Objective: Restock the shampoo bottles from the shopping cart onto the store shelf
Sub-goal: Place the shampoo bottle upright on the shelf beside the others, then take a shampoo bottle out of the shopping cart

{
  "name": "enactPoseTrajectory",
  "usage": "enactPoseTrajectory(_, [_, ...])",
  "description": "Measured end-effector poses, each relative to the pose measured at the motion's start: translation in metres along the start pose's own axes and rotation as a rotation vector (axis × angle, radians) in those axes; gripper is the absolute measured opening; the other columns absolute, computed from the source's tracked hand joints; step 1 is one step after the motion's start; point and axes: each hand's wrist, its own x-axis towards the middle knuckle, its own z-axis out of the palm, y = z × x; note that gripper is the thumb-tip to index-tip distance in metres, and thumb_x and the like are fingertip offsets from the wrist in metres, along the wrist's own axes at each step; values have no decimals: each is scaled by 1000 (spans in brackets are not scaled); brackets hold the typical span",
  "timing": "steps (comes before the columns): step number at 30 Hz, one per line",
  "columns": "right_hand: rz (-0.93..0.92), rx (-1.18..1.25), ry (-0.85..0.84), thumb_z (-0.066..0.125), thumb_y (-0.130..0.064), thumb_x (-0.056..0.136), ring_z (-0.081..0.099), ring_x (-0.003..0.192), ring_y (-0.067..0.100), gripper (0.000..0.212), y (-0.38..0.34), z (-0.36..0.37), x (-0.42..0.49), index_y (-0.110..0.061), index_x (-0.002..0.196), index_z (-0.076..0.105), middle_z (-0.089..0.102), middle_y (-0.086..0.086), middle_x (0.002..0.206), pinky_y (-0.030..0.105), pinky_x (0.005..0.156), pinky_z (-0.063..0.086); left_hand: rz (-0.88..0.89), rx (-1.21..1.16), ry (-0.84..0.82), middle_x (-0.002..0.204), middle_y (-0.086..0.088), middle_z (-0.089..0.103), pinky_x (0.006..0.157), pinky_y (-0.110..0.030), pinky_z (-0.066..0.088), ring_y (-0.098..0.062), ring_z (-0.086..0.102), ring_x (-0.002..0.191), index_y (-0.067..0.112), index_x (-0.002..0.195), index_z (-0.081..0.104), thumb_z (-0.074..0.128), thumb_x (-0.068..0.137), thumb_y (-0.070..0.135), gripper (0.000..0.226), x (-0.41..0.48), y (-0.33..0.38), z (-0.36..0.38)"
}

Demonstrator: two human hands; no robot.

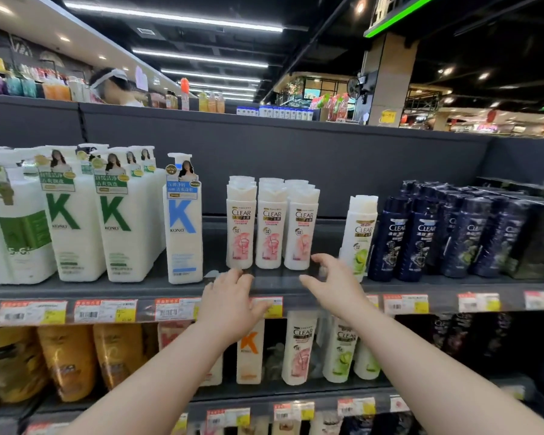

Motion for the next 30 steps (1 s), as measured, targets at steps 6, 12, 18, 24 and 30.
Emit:
enactPoseTrajectory(6, [69,-176,52,55,-40,90,37,132,21,57,36,-27,-93,-21,140,37,37,3,145,34,109,33,145,-30,-79,140,0,40,103,-38,37,-21,38,128,23,137,40,44,86,63,64,-55,31,9])
enactPoseTrajectory(12, [337,-386,103,55,-43,88,26,139,22,65,107,-73,-219,-19,144,32,33,3,149,41,112,30,399,-100,-283,132,-3,45,94,-38,45,-25,45,121,20,132,44,45,85,63,64,-111,123,52])
enactPoseTrajectory(18, [730,-472,186,56,-47,87,29,137,24,67,160,-136,-351,-25,144,29,31,2,148,42,110,32,738,-120,-395,132,0,48,97,-36,43,-22,46,123,23,130,46,45,83,66,63,-175,239,81])
enactPoseTrajectory(24, [1008,-409,343,57,-46,87,24,141,22,68,210,-192,-456,-25,145,29,25,-1,153,42,114,28,992,-142,-469,133,2,46,96,-36,44,-21,47,121,22,131,45,44,84,66,65,-230,358,102])
enactPoseTrajectory(30, [1192,-360,414,58,-44,86,25,140,23,71,281,-262,-554,-25,146,25,24,3,152,41,114,27,1147,-127,-545,129,0,48,95,-38,44,-22,46,121,22,129,46,45,83,65,63,-298,503,133])
